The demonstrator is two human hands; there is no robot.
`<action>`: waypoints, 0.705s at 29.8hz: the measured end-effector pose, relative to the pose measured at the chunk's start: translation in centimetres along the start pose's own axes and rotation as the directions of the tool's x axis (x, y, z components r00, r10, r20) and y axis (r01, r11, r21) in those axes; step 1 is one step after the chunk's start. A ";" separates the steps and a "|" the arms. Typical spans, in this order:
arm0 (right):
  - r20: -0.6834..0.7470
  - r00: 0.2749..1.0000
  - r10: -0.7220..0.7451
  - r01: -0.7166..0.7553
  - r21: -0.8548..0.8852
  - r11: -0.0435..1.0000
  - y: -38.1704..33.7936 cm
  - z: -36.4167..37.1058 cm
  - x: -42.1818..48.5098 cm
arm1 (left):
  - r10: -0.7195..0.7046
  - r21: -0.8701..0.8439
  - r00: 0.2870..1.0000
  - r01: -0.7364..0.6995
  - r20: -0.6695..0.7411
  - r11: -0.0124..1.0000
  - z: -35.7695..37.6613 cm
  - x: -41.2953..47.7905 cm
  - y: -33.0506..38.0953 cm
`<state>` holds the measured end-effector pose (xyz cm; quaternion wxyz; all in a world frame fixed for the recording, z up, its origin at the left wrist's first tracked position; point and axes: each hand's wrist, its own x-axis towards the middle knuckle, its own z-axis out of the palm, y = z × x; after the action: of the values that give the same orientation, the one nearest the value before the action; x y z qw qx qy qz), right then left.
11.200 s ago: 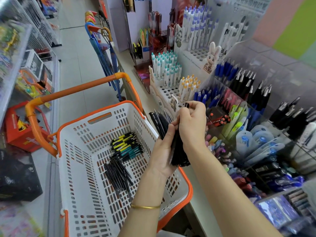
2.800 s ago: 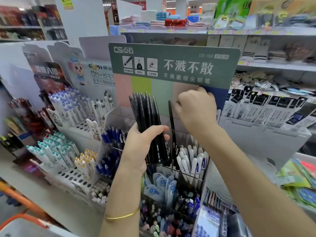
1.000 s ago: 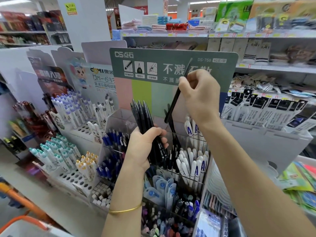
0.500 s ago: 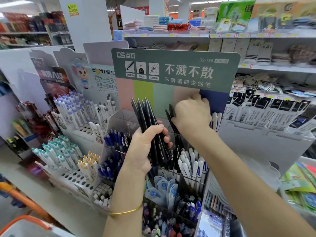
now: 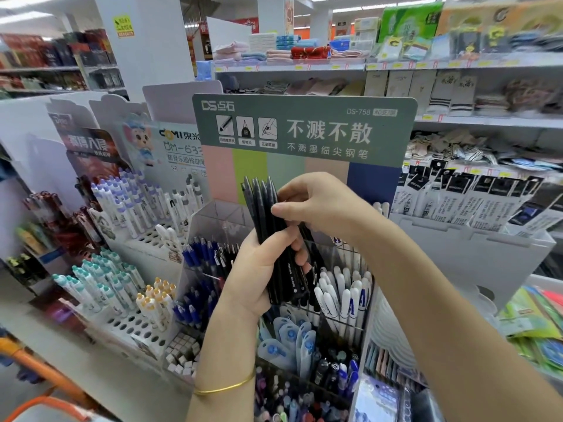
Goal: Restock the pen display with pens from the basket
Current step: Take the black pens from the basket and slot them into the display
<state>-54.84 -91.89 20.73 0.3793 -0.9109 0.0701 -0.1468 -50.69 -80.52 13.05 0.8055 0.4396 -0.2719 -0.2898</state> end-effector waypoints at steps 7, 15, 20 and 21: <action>-0.022 0.997 0.078 -0.073 0.185 0.980 0.7 0.3 0.1 | -0.018 0.007 0.999 0.018 -0.037 1.000 0.0 0.1 0.0; -0.306 0.946 0.113 -0.003 0.337 0.942 0.5 -1.4 0.3 | -0.040 0.057 0.975 0.054 -0.219 0.997 -0.5 0.4 0.1; -0.547 0.837 0.022 0.071 0.149 0.986 1.3 -1.5 1.1 | -0.055 -0.008 0.945 0.056 -0.322 0.998 -0.7 0.5 -0.1; -0.550 0.835 -0.018 0.062 0.062 0.996 1.5 -1.2 1.1 | -0.054 -0.014 0.943 0.053 -0.329 0.999 -0.6 0.4 -0.2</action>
<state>-54.18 -94.02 20.76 0.3750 -0.8165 0.1510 -0.4121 -49.99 -80.54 12.68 0.8324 0.4873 -0.1207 -0.2346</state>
